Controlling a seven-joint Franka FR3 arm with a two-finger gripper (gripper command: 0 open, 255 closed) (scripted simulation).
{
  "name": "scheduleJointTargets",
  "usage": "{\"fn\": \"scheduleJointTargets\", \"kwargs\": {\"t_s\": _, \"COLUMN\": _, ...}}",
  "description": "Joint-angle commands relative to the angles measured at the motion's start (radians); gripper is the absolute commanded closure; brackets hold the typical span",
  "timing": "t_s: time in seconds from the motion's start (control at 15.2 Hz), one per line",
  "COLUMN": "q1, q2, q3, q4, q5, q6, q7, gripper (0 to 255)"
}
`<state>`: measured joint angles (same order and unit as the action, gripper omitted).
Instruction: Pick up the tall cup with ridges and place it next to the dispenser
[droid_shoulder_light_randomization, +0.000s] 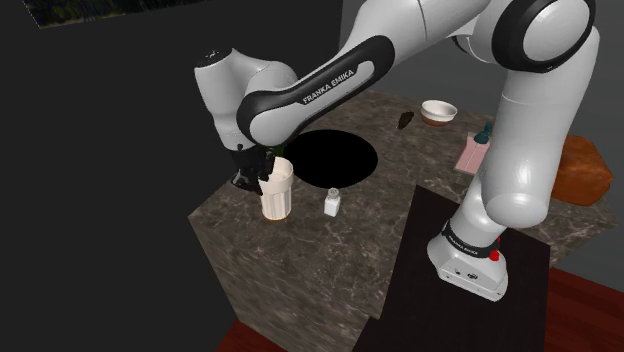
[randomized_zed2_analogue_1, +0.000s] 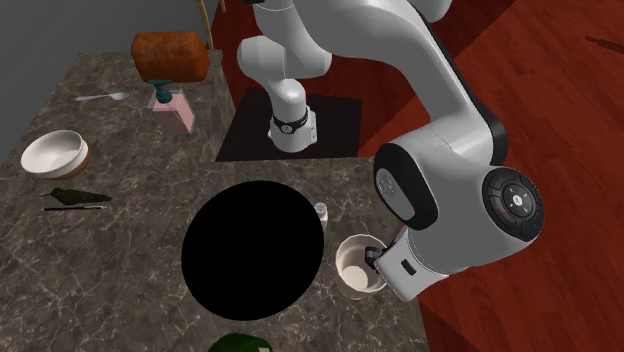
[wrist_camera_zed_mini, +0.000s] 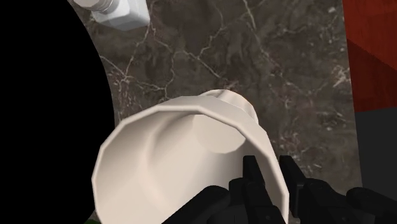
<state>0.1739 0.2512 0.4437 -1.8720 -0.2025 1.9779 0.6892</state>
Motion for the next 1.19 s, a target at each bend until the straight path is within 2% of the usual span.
{"fn": "scheduleJointTargets", "kwargs": {"t_s": 0.0, "q1": -0.001, "q2": -0.005, "q3": 0.0, "q4": 0.006, "q5": 0.003, "q6": -0.012, "q7": -0.003, "gripper": 255}}
{"fn": "scheduleJointTargets", "kwargs": {"t_s": 1.12, "q1": -0.005, "q2": -0.067, "q3": 0.01, "q4": 0.159, "q5": 0.042, "q6": -0.219, "q7": -0.041, "gripper": 255}}
